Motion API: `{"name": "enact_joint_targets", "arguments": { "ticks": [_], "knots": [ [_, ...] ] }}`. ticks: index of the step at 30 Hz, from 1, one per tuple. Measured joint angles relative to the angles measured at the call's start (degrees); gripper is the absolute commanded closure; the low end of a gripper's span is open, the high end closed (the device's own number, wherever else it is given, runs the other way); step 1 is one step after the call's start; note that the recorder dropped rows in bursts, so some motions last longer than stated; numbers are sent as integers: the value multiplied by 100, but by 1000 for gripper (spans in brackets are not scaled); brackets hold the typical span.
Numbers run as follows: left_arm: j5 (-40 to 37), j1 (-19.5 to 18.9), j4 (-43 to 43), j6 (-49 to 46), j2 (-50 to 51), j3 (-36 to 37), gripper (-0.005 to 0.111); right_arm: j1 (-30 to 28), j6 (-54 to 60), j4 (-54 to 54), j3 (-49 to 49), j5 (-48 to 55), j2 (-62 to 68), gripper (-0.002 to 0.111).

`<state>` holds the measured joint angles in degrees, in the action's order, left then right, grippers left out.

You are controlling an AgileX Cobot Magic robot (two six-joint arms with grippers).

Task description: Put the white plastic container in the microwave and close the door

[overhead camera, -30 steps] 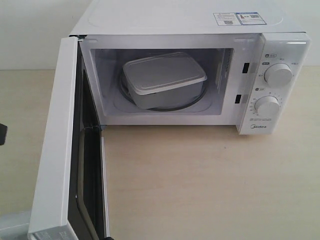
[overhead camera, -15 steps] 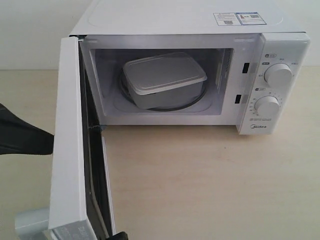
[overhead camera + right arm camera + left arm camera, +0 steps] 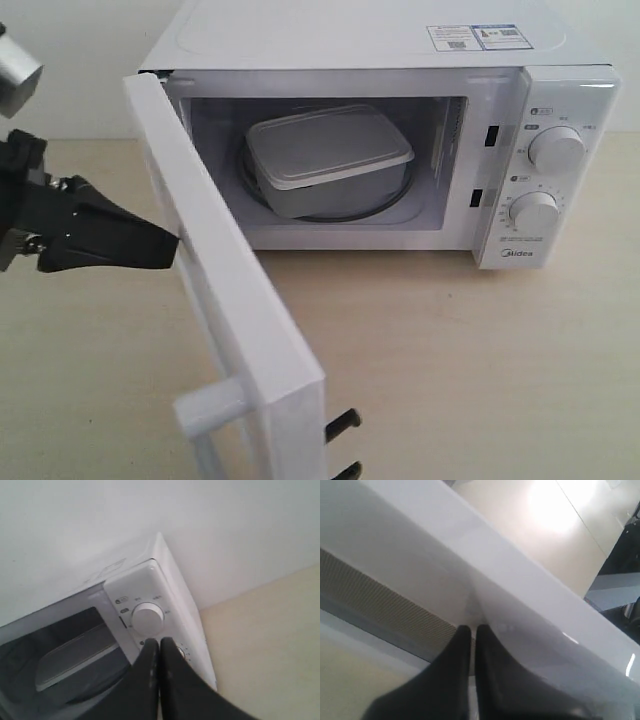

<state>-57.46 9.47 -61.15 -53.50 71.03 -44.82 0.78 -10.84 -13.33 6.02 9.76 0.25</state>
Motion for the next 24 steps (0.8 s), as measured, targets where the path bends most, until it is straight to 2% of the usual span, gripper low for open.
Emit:
{"name": "enact_joint_targets", "arguments": {
  "ticks": [6, 12, 16, 24],
  "knots": [
    [519, 750, -36, -80, 494, -496, 102, 573, 546, -10, 518, 518, 32, 109],
    [920, 1231, -47, -104, 945, -1047, 102, 1082, 1014, -48, 1076, 822, 615, 109],
    [1210, 1380, -55, -104, 1285, -1336, 102, 1397, 1556, -330, 1438, 916, 1139, 109],
    [1641, 1390, -61, -115, 2034, -1807, 102, 1915, 3100, -1586, 1609, 967, 1969, 109]
  ]
}}
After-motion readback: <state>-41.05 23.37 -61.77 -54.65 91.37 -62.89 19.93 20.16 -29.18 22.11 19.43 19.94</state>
